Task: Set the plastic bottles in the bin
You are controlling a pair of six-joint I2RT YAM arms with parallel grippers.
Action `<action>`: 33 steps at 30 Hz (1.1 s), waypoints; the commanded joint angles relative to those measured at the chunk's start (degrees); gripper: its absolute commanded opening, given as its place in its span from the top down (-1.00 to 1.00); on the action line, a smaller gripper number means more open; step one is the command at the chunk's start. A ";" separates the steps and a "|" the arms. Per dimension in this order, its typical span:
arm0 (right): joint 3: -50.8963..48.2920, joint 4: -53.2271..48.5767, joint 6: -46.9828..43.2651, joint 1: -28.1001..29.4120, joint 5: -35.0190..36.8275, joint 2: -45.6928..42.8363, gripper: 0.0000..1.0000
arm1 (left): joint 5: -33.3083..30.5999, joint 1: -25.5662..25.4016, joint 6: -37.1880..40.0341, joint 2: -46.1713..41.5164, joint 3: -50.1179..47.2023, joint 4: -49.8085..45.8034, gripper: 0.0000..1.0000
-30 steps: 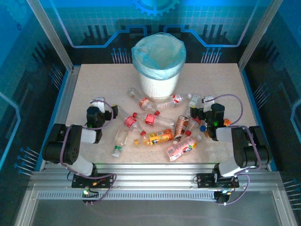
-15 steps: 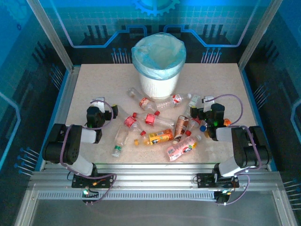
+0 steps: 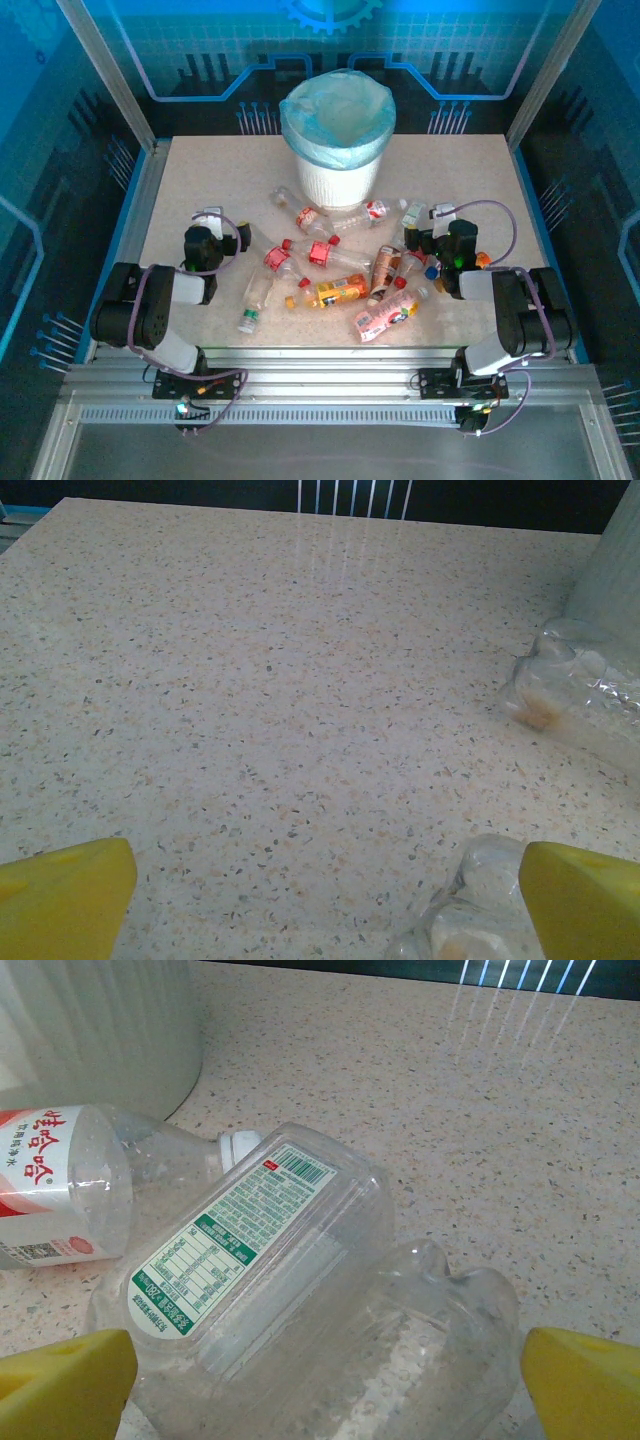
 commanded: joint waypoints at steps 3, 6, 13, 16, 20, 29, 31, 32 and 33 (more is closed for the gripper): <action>1.19 -0.05 -0.62 0.01 -0.71 -0.28 -1.00 | 0.49 -0.08 1.09 -0.69 0.86 0.57 -0.98; 1.11 -0.12 -0.60 0.02 -0.70 -0.49 -1.00 | 0.44 -0.08 1.15 -0.70 0.80 0.89 -0.98; 3.06 -10.65 -2.39 2.07 1.60 -10.56 -0.76 | -3.97 -0.21 -0.09 -13.99 -1.38 -5.94 -0.92; 5.15 -17.98 0.53 4.38 7.06 -15.47 -0.74 | -6.65 -0.56 -2.59 -22.04 -1.11 -10.68 -0.85; 13.66 -34.21 8.97 4.38 10.31 -17.69 -0.84 | -4.30 -2.69 -3.46 -29.86 5.61 -24.49 -0.81; 28.99 -59.87 27.93 -9.29 -0.97 -12.57 -1.00 | -1.29 -21.12 8.32 -26.27 24.86 -46.75 -0.83; 30.82 -61.86 26.65 -9.91 -2.68 -11.05 -0.96 | 0.22 -25.35 11.01 -23.94 28.45 -50.27 -0.83; 32.15 -63.15 25.88 -9.83 -3.73 -10.04 -0.93 | 1.72 -27.10 12.10 -22.58 30.08 -51.87 -0.83; 34.11 -64.65 25.08 -9.80 -4.89 -8.55 -0.88 | 3.00 -28.77 13.01 -21.23 31.67 -53.40 -0.84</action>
